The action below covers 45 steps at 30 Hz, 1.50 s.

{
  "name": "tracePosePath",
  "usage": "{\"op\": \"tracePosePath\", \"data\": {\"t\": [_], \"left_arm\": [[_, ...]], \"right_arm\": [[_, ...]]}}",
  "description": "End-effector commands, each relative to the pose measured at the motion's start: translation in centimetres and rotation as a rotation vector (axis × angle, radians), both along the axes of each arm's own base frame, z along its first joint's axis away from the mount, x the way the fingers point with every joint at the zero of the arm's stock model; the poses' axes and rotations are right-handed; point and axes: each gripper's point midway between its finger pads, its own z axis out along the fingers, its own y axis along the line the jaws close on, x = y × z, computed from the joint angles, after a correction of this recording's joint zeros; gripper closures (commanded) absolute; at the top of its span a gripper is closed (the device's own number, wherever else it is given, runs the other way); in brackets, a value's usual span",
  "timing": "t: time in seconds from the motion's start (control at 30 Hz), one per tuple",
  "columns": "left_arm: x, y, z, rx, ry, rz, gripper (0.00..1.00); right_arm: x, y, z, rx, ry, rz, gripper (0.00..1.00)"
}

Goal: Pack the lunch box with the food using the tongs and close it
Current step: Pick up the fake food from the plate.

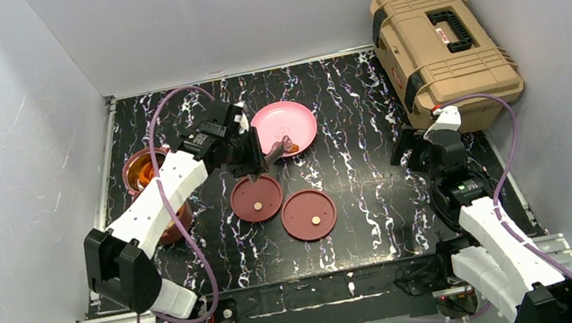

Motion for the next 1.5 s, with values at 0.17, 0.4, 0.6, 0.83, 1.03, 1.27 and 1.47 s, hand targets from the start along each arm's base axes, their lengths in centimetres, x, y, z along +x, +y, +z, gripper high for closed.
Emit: {"op": "tracePosePath", "data": {"t": [0.17,0.4,0.6,0.83,1.03,1.27,1.47], "left_arm": [[1.3,0.2,-0.4,0.041,-0.027,0.023,0.7],[2.2,-0.7,-0.8,0.022,-0.032,0.009,0.7],[3.6,-1.9,-0.8,-0.004,-0.047,0.008,0.7],[4.5,-2.7,-0.8,-0.009,-0.053,-0.017,0.7],[4.1,-1.5,-0.5,0.068,-0.088,-0.044,0.69],[3.5,-0.5,-0.3,0.237,-0.164,-0.101,0.68],[3.3,-1.1,-0.4,0.294,-0.185,-0.145,0.67]], "right_arm": [[0.7,0.0,1.5,0.009,-0.049,-0.009,0.0],[0.8,0.1,1.3,0.011,-0.045,-0.005,0.0],[0.8,0.1,1.3,0.01,-0.044,-0.005,0.0],[0.8,0.0,1.4,0.008,-0.046,-0.007,0.0],[0.8,0.1,1.3,0.011,-0.043,-0.004,0.0],[0.9,0.1,1.2,0.011,-0.04,-0.005,0.0],[0.8,0.1,1.2,0.009,-0.039,-0.006,0.0]]}}
